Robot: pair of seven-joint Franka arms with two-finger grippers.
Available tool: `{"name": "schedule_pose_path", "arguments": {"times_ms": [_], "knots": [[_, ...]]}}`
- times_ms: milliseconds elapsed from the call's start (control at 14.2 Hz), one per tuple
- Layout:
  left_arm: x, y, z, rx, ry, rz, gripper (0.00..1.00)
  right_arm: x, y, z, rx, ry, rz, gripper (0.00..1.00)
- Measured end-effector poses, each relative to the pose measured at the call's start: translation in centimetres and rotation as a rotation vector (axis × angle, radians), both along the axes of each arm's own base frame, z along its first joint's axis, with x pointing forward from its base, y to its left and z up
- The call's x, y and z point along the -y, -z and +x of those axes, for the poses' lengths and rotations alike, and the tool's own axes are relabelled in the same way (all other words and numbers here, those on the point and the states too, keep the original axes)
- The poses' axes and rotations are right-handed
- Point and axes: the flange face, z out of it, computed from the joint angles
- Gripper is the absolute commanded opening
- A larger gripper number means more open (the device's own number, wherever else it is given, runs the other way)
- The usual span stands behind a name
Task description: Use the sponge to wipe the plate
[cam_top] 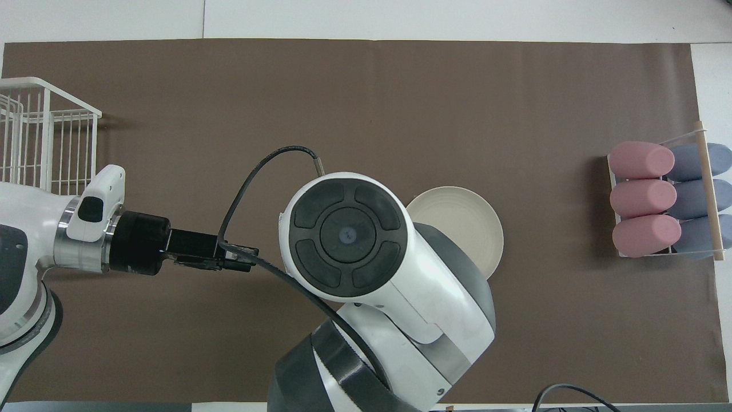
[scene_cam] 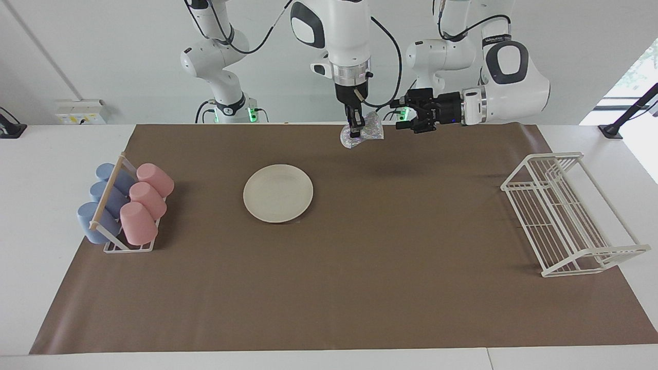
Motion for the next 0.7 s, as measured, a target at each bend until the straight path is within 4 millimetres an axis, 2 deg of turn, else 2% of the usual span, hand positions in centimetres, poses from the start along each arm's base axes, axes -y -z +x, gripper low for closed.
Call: {"name": "schedule_pose_path", "arguments": {"times_ms": [141, 282, 352, 423, 564, 634, 705], "knots": [[2.6, 0.1, -0.4, 0.028, 0.004, 0.016, 1.00, 0.0, 0.0, 0.0, 0.000, 0.000, 0.000, 0.00], [4.0, 0.0, -0.6, 0.039, -0.002, 0.013, 1.00, 0.0, 0.0, 0.0, 0.000, 0.000, 0.000, 0.00], [4.1, 0.1, -0.5, 0.044, -0.009, 0.016, 0.92, 0.0, 0.0, 0.0, 0.000, 0.000, 0.000, 0.00], [4.3, 0.1, -0.5, 0.049, -0.013, 0.020, 0.60, 0.0, 0.0, 0.0, 0.000, 0.000, 0.000, 0.00], [4.8, 0.2, -0.6, 0.055, -0.015, 0.025, 0.12, 0.0, 0.0, 0.0, 0.000, 0.000, 0.000, 0.00], [4.9, 0.2, -0.7, 0.048, -0.017, 0.028, 0.00, 0.0, 0.0, 0.0, 0.000, 0.000, 0.000, 0.00], [4.9, 0.3, -0.7, 0.032, -0.025, 0.033, 0.00, 0.0, 0.0, 0.0, 0.000, 0.000, 0.000, 0.00]]}}
